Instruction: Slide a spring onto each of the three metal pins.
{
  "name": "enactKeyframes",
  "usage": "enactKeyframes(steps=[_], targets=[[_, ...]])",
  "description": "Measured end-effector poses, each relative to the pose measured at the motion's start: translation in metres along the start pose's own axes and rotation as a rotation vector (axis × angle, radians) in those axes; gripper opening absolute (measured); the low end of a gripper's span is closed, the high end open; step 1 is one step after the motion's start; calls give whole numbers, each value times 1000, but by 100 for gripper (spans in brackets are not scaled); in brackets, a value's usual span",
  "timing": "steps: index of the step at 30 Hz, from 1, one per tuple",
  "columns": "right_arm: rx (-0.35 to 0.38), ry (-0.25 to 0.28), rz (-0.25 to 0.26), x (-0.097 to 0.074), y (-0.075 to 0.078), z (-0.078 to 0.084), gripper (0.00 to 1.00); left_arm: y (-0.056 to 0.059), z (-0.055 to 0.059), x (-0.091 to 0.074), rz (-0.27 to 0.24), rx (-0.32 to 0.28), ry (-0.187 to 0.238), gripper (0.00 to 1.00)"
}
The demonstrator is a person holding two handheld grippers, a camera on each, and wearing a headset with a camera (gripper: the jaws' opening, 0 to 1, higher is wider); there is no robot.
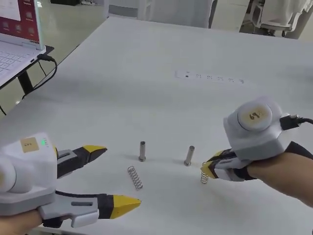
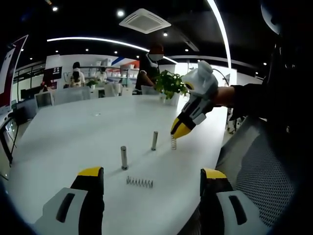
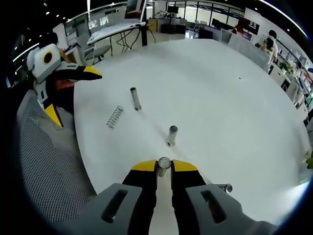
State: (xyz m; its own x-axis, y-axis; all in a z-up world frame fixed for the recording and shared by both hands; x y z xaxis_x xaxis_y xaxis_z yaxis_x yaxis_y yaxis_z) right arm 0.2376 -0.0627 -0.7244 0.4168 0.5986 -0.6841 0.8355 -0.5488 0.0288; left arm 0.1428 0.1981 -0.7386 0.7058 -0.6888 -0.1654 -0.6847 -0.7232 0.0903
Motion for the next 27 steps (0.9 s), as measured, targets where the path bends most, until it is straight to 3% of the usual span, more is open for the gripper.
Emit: enactKeyframes(steps=[20,27], targets=[[-13,199,40,-19,-1,-16,8,0,0,0,-1,-3,3,77],[-24,246,58,-21,0,-24,8,0,1,0,-1,-4,3,77]])
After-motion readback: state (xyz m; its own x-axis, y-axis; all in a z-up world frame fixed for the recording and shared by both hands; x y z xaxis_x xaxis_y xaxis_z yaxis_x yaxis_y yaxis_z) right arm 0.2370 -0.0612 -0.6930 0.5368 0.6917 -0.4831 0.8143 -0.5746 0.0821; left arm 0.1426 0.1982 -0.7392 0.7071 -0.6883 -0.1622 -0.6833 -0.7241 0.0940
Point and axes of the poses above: the centre of the closed fingertips' face, and the gripper's own axes: x roughly forward along the fingers, y roughly to its right, z roughly out of its underside, the point moved 10 cm from there along -x, roughly backward along the fingers, and after that the axes turned 10 degrees about y, right-handed, at the moved point
